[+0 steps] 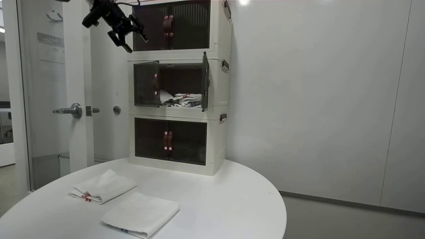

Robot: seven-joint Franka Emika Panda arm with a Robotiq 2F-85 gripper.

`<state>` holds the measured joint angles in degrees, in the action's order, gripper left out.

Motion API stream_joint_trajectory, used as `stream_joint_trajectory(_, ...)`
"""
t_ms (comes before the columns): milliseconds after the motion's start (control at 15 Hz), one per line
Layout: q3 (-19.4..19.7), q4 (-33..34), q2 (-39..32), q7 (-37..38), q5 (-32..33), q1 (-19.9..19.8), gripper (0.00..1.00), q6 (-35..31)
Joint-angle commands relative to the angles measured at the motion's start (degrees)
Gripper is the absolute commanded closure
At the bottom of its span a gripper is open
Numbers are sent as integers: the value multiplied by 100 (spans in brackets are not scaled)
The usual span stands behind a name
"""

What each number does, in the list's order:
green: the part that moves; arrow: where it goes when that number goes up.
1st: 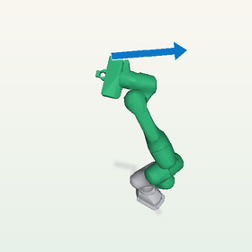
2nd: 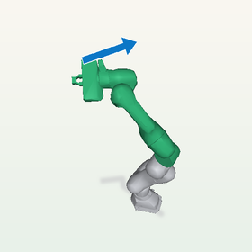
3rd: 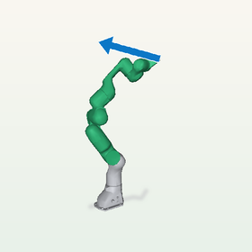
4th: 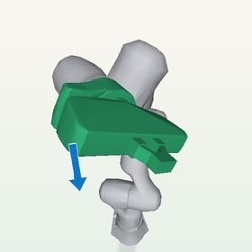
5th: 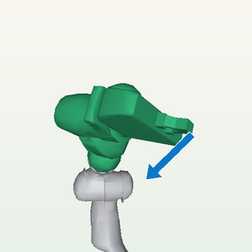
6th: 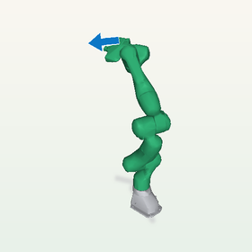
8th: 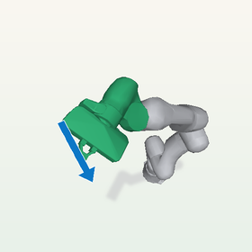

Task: Open the left middle cabinet door.

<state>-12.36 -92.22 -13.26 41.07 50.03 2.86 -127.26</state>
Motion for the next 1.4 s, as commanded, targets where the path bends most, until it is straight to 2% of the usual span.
stream_joint_trajectory(0,365,367,114,-1369,-597,132,0,387)
stream_joint_trajectory(267,651,1012,-261,-2695,-1547,33,0,611)
stream_joint_trajectory(467,711,1401,-582,-3719,-2688,-44,0,422)
stream_joint_trajectory(533,727,1524,-677,-3822,-2985,-31,0,407)
stream_joint_trajectory(600,918,1071,-369,-3437,-2584,119,0,391)
stream_joint_trajectory(1000,1002,1134,-449,-3493,-2650,188,0,390)
stream_joint_trajectory(1133,770,1203,-484,-4551,-3383,-39,0,513)
stream_joint_trajectory(1333,705,1393,-526,-5639,-4100,-167,0,997)
